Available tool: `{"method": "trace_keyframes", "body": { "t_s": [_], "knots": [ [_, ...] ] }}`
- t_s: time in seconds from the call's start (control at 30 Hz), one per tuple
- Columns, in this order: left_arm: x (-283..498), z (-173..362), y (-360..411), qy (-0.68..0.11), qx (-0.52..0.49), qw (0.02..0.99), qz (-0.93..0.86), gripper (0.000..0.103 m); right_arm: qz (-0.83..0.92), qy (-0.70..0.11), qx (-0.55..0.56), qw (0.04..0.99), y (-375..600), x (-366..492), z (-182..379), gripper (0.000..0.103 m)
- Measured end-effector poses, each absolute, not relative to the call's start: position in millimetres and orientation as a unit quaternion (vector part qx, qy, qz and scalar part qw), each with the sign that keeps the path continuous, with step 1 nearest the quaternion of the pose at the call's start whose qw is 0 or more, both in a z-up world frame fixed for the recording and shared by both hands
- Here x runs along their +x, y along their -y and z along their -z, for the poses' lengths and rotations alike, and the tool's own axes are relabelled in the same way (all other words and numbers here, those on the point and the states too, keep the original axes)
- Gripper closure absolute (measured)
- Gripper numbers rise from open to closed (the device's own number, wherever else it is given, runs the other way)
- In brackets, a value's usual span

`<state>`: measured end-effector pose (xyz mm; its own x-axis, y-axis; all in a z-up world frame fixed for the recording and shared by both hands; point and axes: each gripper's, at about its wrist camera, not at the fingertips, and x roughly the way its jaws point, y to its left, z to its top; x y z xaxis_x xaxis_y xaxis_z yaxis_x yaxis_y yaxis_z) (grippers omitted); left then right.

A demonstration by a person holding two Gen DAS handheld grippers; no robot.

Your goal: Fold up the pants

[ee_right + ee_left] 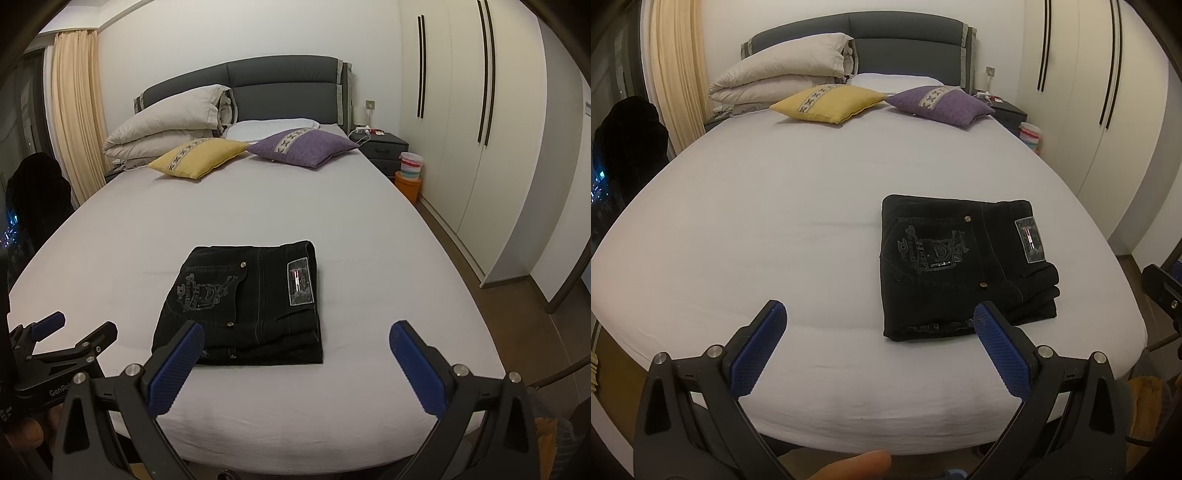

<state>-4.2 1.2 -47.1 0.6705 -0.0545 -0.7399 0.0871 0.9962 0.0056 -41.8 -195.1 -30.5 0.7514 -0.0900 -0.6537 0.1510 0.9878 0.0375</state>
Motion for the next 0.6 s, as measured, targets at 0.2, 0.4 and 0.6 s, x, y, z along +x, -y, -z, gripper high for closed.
{"method": "trace_keyframes", "body": {
  "t_s": [0.2, 0.4, 0.6],
  "knots": [
    [-2.4, 49.4, -0.7, -0.405, 0.021, 0.913, 0.04, 0.0, 0.064, -0.349, 0.045, 0.934, 193.8, -42.8, 34.8, 0.0],
    [-1.1, 52.2, -0.3, -0.409, 0.021, 0.912, 0.039, 0.0, 0.062, -0.353, 0.046, 0.932, 194.1, -43.6, 43.0, 0.0],
    [-0.7, 53.5, 0.0, -0.41, 0.021, 0.911, 0.04, 0.0, 0.062, -0.354, 0.046, 0.932, 194.5, -44.2, 43.8, 0.0]
  ]
}}
